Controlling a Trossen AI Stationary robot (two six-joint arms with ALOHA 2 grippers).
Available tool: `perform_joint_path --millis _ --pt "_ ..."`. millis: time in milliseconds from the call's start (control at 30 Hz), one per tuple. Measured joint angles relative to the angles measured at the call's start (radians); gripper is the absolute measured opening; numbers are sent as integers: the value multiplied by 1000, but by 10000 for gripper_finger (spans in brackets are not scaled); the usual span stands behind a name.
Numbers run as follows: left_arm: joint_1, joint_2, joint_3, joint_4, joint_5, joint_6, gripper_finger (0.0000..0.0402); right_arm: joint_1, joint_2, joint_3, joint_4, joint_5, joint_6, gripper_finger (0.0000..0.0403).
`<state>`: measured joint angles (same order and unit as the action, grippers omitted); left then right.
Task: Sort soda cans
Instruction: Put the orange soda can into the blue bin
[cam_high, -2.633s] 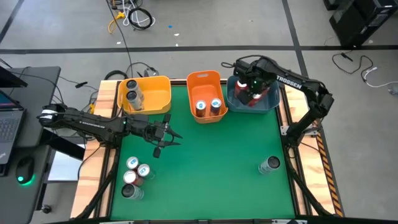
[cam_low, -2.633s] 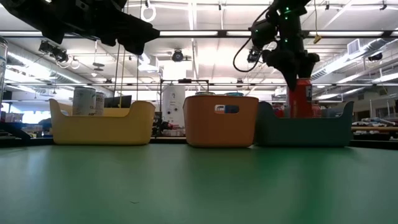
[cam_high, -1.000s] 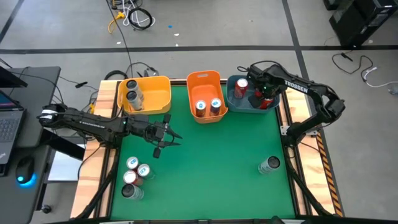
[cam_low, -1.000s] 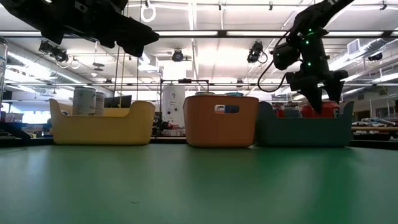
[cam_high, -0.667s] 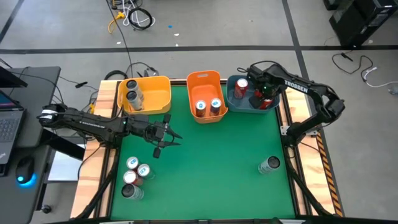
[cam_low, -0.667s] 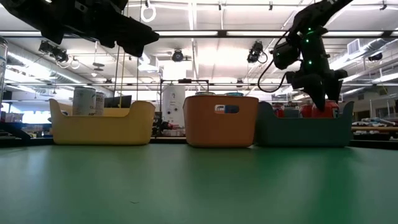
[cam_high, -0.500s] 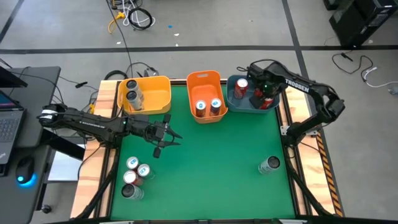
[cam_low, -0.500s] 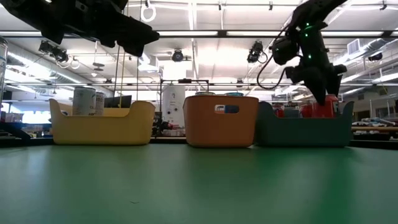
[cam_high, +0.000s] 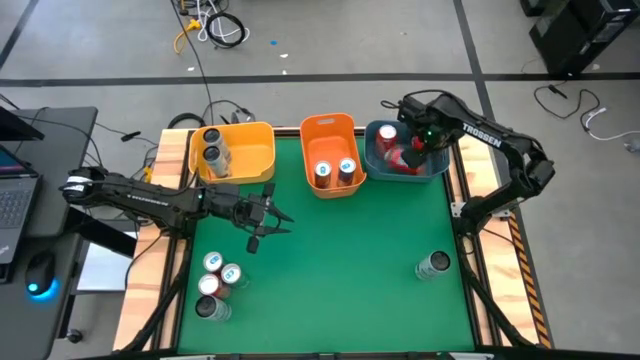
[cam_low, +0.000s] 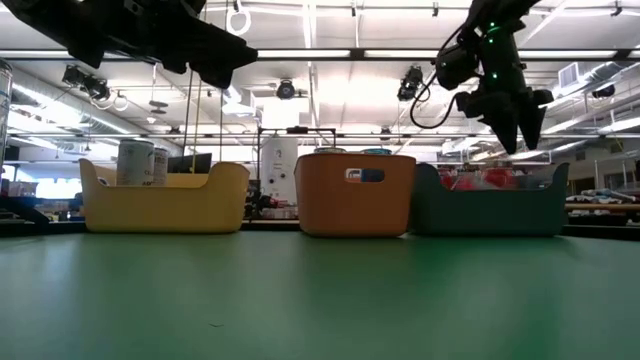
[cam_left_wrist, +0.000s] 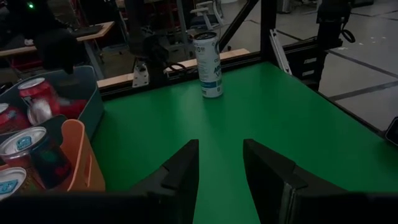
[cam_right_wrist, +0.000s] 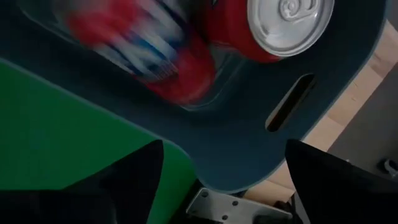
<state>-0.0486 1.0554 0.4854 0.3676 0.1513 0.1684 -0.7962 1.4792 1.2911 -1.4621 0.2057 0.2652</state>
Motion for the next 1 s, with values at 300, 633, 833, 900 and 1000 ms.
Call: perform_joint_path --millis 300,633,833,900,1000 --pt "0 0 0 0 0 0 131 55 0 -2 105 -81 -56 304" --pt "0 0 0 0 -1 -15 131 145 0 -133 480 -159 -407 255" --pt "0 0 0 -11 -1 -18 131 134 0 -257 617 -154 -506 227" --pt "0 -1 0 -13 -1 -19 131 122 0 -295 640 -150 -511 222" --pt "0 -1 0 -18 -1 -19 131 112 0 -346 676 -154 -525 217"
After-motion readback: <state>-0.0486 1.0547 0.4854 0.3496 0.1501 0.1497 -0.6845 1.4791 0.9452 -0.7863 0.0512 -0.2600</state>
